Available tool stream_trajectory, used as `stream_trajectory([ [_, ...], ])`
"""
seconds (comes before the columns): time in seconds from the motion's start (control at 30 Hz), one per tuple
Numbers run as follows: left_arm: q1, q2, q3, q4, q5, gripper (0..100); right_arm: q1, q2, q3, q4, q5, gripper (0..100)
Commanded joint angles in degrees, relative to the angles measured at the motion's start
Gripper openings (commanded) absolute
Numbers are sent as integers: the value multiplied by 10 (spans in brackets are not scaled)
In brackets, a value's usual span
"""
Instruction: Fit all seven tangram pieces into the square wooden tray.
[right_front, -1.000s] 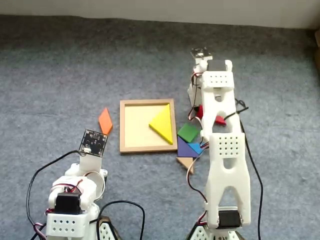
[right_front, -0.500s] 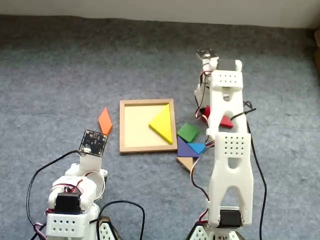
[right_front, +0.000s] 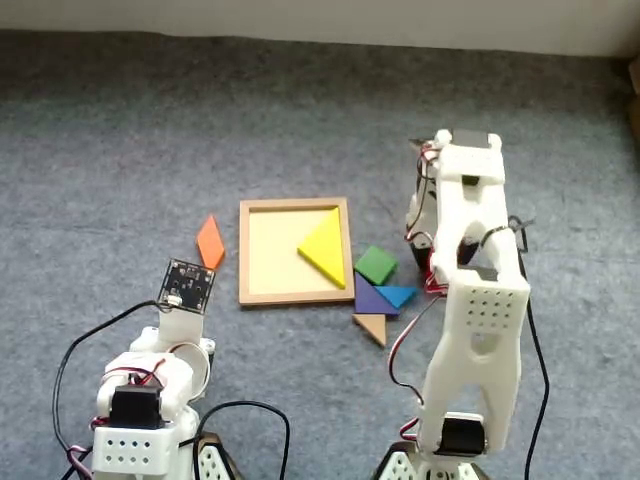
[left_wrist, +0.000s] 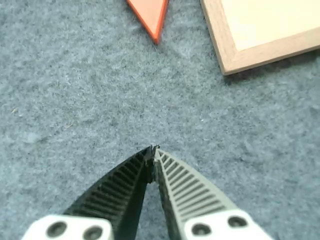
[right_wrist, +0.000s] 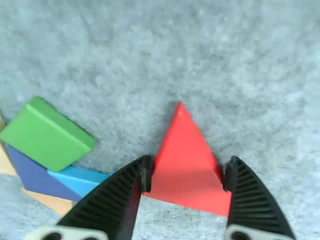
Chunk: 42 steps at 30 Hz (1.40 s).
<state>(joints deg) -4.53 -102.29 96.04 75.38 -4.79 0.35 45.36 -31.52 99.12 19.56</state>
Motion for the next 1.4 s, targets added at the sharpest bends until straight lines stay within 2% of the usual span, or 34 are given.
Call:
stream_trajectory([
  [0.0, -5, -8, 12, 2, 5, 32, 14, -60, 29, -17, 18, 231],
  [0.27, -5, -8, 12, 2, 5, 32, 30, -167, 91, -39, 22, 235],
  [0.43, -5, -8, 12, 2, 5, 32, 4, -280, 218, -45, 94, 236],
  [0.57, -5, -8, 12, 2, 5, 32, -8, -384, 385, -146, 127, 248],
  [0.73, -5, -8, 12, 2, 5, 32, -7, -495, 581, -283, 147, 365],
  [0.83, -5, -8, 12, 2, 5, 32, -6, -515, 647, -338, 148, 375],
  [1.0, -5, -8, 12, 2, 5, 32, -7, -480, 644, -357, 174, 375],
  [1.2, -5, -8, 12, 2, 5, 32, 13, -346, 539, -356, 173, 372],
  [1.37, -5, -8, 12, 2, 5, 32, 27, -255, 436, -288, 176, 372],
])
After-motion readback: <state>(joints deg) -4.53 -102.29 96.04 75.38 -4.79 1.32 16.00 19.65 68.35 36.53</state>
